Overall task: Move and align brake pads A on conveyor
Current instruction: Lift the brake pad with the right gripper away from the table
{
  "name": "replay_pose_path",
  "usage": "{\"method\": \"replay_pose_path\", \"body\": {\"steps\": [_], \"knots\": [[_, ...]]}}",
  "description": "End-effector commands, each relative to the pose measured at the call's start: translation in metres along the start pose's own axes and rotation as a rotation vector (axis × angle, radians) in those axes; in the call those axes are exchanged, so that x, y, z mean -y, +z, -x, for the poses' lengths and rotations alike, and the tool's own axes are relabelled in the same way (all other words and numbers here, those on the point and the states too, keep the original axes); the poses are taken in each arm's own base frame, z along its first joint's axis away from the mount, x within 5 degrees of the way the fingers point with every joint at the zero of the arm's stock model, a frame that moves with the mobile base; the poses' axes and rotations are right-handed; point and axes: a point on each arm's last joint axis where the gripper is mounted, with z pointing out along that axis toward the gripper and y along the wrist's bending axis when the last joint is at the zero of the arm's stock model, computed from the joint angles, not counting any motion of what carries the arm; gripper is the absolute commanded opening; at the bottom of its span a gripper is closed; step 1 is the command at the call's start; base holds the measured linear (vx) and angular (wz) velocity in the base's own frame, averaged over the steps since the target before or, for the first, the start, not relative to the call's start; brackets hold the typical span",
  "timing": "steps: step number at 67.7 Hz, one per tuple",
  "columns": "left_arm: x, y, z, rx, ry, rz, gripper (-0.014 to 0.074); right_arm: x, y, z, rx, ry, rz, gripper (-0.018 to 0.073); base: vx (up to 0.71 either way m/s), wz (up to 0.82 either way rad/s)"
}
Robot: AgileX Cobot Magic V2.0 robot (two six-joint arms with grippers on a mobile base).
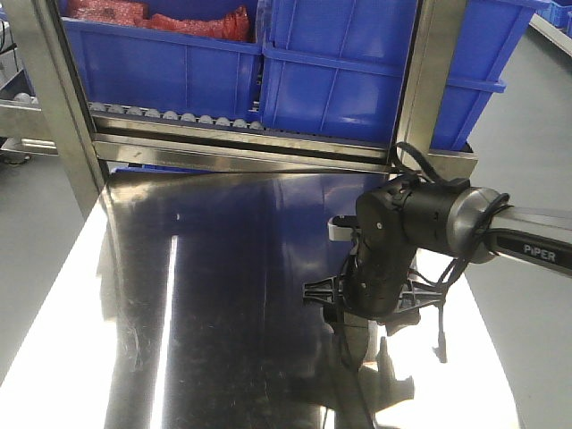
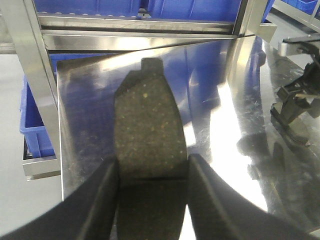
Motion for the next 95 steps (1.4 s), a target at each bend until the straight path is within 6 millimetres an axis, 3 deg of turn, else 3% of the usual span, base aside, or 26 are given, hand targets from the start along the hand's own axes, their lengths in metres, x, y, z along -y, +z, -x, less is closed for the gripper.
{"method": "replay_pose_path", "body": {"steps": [1, 12, 21, 28, 42, 52, 68, 95], "knots": [[0.002, -0.004, 0.015, 0.101, 0.010, -0.017, -0.0008, 0.000, -0.018, 0.007, 0.064, 0.011, 0.034, 0.0487, 0.00, 0.00], [0.002, -0.004, 0.015, 0.101, 0.010, -0.017, -0.0008, -0.003, -0.014, 0.008, 0.062, 0.020, 0.051, 0.0482, 0.00, 0.00], [0.002, -0.004, 0.015, 0.101, 0.010, -0.017, -0.0008, -0.003, -0.010, 0.009, 0.057, 0.016, 0.047, 0.0419, 0.00, 0.00], [0.002, -0.004, 0.015, 0.101, 0.010, -0.017, -0.0008, -0.004, -0.010, 0.010, 0.066, 0.012, 0.049, 0.0301, 0.00, 0.00], [0.002, -0.004, 0.015, 0.101, 0.010, -0.017, -0.0008, -0.004, -0.014, 0.012, 0.102, -0.036, 0.059, -0.0019, 0.00, 0.00], [0.002, -0.004, 0.015, 0.101, 0.010, -0.017, -0.0008, -0.002, -0.038, 0.011, 0.174, -0.089, 0.084, -0.0011, 0.00, 0.00], [0.002, -0.004, 0.015, 0.101, 0.010, -0.017, -0.0008, 0.014, -0.092, 0.005, 0.336, -0.146, 0.055, -0.0005, 0.00, 0.00], [0.002, -0.004, 0.015, 0.101, 0.010, -0.017, -0.0008, 0.087, -0.155, -0.001, 0.434, -0.128, 0.084, -0.0004, 0.00, 0.00]]}}
